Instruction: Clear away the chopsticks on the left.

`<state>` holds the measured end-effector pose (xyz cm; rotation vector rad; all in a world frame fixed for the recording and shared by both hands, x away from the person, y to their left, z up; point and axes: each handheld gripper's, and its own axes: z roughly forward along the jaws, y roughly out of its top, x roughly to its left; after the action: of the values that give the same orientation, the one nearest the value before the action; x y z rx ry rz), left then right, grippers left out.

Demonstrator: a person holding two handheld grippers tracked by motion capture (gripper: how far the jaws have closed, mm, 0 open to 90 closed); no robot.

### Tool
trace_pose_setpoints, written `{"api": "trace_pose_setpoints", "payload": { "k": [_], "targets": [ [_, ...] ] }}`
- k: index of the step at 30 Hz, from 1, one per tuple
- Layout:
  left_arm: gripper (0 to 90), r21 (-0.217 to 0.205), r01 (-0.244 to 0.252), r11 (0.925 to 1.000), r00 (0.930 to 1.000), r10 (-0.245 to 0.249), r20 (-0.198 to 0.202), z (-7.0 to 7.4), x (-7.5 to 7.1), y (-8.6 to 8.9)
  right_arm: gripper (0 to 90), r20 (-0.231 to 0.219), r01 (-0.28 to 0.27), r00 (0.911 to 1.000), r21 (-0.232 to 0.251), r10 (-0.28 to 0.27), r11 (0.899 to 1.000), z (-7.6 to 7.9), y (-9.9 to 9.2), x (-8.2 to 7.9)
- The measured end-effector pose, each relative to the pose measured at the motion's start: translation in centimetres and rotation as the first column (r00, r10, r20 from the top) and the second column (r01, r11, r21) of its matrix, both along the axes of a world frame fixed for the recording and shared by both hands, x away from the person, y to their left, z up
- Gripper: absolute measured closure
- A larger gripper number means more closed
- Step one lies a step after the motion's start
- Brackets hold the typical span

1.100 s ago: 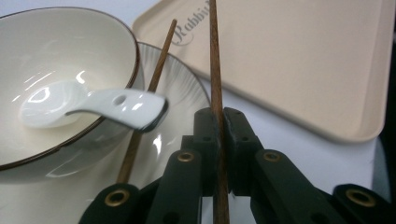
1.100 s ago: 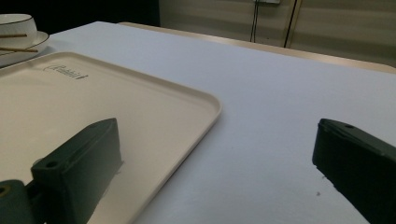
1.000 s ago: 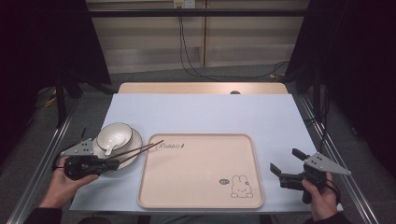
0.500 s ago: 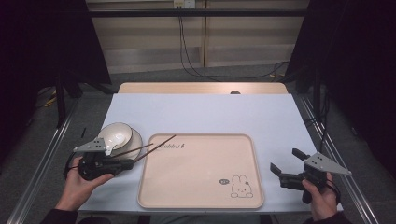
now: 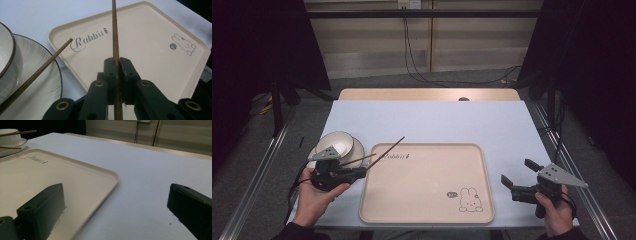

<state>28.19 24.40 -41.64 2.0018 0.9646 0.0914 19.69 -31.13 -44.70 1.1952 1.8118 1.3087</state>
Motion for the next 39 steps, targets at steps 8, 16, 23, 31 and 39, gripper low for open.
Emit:
{"api": "trace_pose_setpoints", "payload": {
  "k": [8,16,23,31,39],
  "targets": [
    [84.7,0.021,-0.105,0.9942,0.9927,0.106,-0.057,-0.8,-0.2,-1.7,1.1,-0.005,-0.001,1.0,0.001,0.001,1.0,0.0,0.0,0.0],
    [84.8,0.052,-0.249,0.967,0.9628,0.253,-0.093,-2.0,-1.0,-2.9,1.1,0.001,-0.012,0.9999,-0.007,0.012,1.0,0.0,0.0,0.0],
    [84.8,0.087,-0.296,0.9514,0.9437,0.305,-0.128,-2.8,-1.6,-3.4,1.1,0.0,-0.011,0.9999,-0.006,0.011,1.0,0.0,0.0,0.0],
    [84.7,0.117,-0.332,0.9361,0.9254,0.347,-0.152,-3.5,-1.6,-3.7,1.2,-0.002,-0.011,0.9999,-0.006,0.011,1.0,0.0,0.1,0.0],
    [84.6,0.141,-0.327,0.9345,0.9197,0.349,-0.18,-4.1,-1.6,-4.3,1.2,-0.002,-0.011,0.9999,-0.009,0.011,1.0,0.0,0.1,0.0]
  ]
}}
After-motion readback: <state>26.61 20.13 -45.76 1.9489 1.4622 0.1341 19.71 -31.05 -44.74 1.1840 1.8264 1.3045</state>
